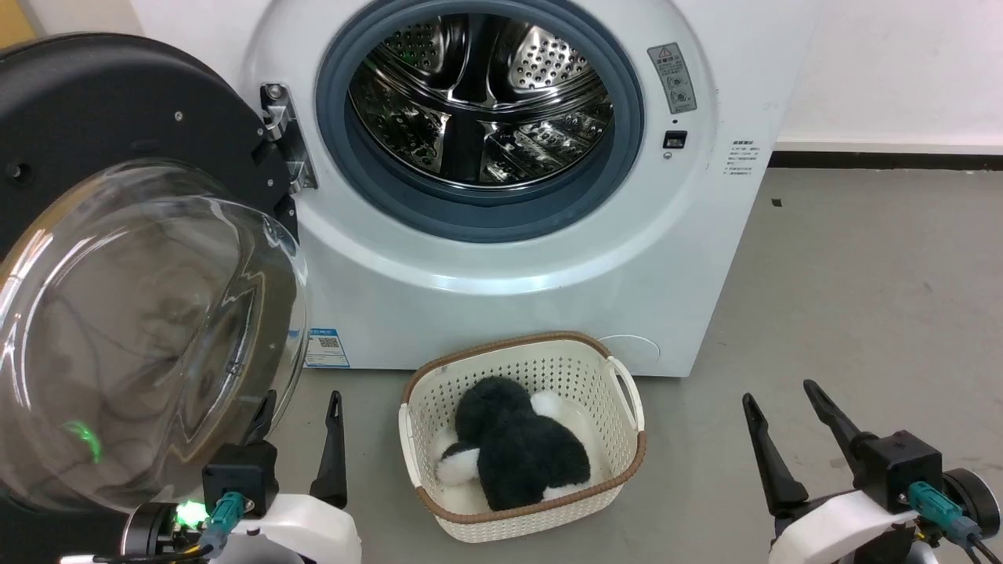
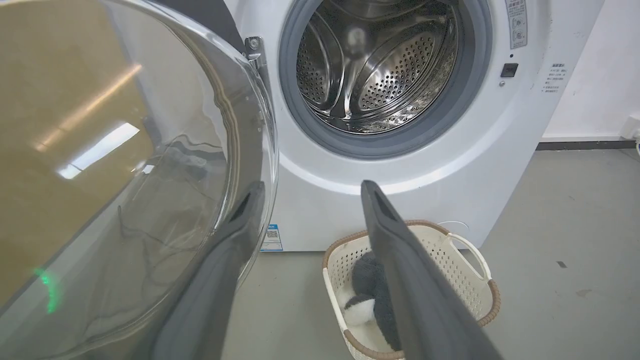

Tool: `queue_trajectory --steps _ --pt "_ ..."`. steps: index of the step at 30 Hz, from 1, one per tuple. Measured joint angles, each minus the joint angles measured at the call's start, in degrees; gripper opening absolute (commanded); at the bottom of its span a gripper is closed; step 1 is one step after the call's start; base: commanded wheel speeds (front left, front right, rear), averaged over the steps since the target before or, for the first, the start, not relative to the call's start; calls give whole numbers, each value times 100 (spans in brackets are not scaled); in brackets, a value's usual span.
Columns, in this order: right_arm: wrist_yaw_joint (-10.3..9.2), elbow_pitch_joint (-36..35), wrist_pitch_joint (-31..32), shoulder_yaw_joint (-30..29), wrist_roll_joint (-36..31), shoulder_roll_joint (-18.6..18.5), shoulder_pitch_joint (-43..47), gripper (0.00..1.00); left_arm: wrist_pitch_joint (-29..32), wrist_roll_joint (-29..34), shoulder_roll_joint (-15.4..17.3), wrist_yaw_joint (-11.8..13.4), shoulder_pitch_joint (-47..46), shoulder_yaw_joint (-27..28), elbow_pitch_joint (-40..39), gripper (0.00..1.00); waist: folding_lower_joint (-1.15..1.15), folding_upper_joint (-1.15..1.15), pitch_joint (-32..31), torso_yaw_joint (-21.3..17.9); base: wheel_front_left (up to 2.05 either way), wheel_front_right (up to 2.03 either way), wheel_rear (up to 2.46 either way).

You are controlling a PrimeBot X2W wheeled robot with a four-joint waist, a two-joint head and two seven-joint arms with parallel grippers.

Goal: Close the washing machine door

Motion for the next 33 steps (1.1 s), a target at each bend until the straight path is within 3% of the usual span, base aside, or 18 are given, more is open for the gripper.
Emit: queue_trajectory --steps 33 --pt "0 123 -399 35 98 0 34 100 -402 -152 1 172 177 -71 -60 100 0 0 -103 808 0 0 0"
